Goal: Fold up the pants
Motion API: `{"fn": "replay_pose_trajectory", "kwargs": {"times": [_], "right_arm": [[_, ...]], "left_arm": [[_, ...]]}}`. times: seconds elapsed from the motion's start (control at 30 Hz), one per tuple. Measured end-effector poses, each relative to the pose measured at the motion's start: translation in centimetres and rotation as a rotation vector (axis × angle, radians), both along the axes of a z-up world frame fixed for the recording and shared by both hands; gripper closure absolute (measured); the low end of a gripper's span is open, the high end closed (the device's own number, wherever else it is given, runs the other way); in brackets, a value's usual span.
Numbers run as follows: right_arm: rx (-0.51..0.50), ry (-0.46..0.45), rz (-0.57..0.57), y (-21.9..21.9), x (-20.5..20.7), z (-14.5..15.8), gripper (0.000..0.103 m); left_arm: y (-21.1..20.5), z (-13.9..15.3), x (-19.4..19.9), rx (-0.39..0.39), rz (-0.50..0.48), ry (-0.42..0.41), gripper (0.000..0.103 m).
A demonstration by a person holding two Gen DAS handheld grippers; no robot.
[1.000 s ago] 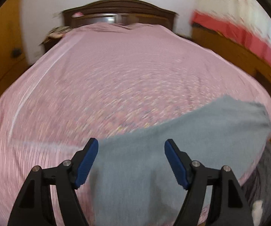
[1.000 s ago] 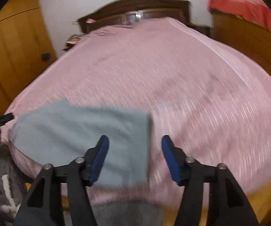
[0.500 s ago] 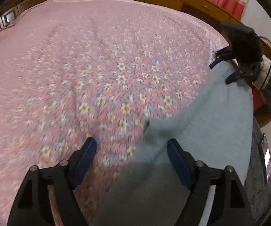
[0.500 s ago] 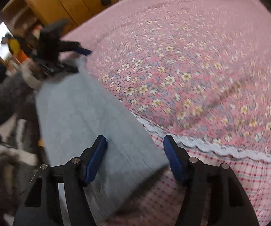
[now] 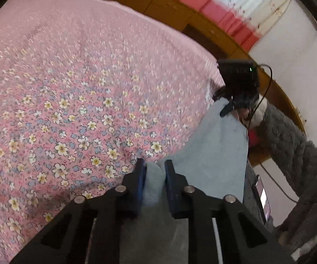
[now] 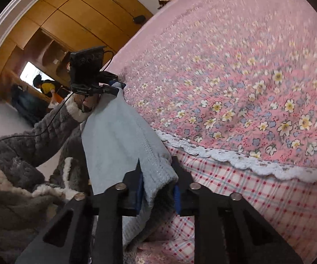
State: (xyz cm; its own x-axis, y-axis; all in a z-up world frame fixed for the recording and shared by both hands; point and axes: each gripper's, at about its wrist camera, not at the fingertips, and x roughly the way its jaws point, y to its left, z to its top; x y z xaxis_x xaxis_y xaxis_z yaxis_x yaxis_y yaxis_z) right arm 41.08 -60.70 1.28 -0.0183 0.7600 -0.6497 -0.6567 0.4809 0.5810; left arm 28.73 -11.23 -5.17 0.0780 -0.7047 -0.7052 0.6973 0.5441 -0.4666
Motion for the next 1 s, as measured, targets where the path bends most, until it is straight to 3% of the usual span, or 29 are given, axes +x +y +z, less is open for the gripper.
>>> {"fn": "replay_pose_trajectory", "kwargs": {"times": [0.23,0.47,0.63,0.73,0.8,0.83,0.9,0.97,1.0], "right_arm": [[-0.005,-0.194,-0.044,0.0,-0.6,5.0,0.091],[-0.117,-0.173,-0.131,-1.1,4.9,4.1,0.091],[-0.124,-0.101,-0.216,-2.8,8.8,2.2,0.088],[-0.169,-0.058,-0.249,-2.7,9.2,0.6,0.079],[-0.192,-0.119,-0.297,-2.9,7.8,1.8,0.058],[-0.213,-0.157,-0.332,-3.1,6.9,2.6,0.053],[-0.305,-0.258,-0.415,-3.1,3.8,4.5,0.031],[-0.368,-0.358,-0.464,-2.8,0.1,6.1,0.03],[-0.381,-0.39,-0.477,-2.4,-2.1,6.8,0.03]], "left_arm": [[0.3,2.4,-0.2,-0.024,0.107,-0.145,0.091],[-2.1,2.7,4.1,-0.023,0.135,-0.168,0.091],[-5.0,1.1,8.3,0.013,0.142,-0.149,0.09],[-6.2,-0.8,9.3,0.122,0.128,-0.097,0.079],[-5.2,-0.2,8.1,0.148,0.143,-0.131,0.073],[-4.1,0.6,7.3,0.168,0.175,-0.147,0.065],[-0.3,2.7,4.8,0.166,0.253,-0.165,0.054],[4.9,4.6,1.7,0.126,0.328,-0.156,0.032],[8.6,5.2,-0.2,0.113,0.413,-0.124,0.023]]}}
